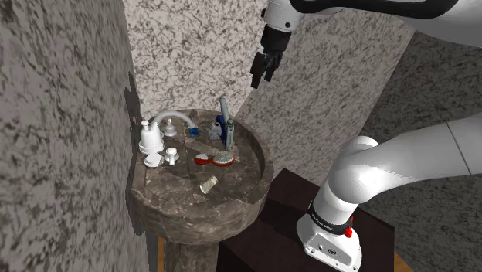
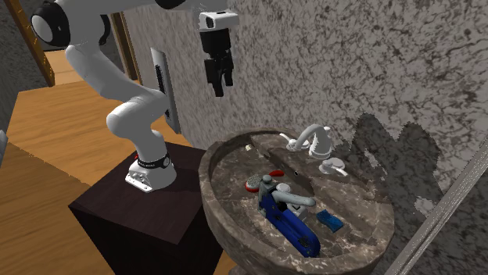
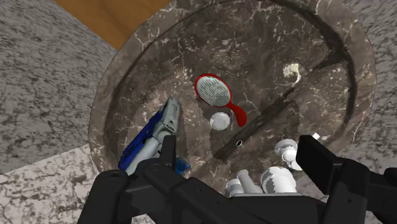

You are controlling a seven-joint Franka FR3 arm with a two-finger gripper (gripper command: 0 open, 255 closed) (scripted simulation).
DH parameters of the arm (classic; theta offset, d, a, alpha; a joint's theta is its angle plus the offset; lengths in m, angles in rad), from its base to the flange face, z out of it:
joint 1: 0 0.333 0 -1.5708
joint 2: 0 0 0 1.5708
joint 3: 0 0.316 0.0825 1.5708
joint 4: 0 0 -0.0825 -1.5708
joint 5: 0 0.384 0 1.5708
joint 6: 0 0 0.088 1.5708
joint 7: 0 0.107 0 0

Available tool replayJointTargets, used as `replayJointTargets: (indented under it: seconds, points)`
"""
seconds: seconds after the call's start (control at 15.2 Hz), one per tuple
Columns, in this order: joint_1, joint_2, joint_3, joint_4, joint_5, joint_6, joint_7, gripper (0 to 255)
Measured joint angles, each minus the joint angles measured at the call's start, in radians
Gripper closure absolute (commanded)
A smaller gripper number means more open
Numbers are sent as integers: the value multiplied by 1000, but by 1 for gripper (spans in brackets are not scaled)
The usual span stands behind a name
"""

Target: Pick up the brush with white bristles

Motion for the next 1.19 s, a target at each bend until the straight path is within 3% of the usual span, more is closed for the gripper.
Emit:
replayJointTargets:
  seconds: [0.4,1.19]
  points:
    - [28,72,-31,-71,3,108,-85,0]
    - [108,405,-123,-158,28,420,-375,0]
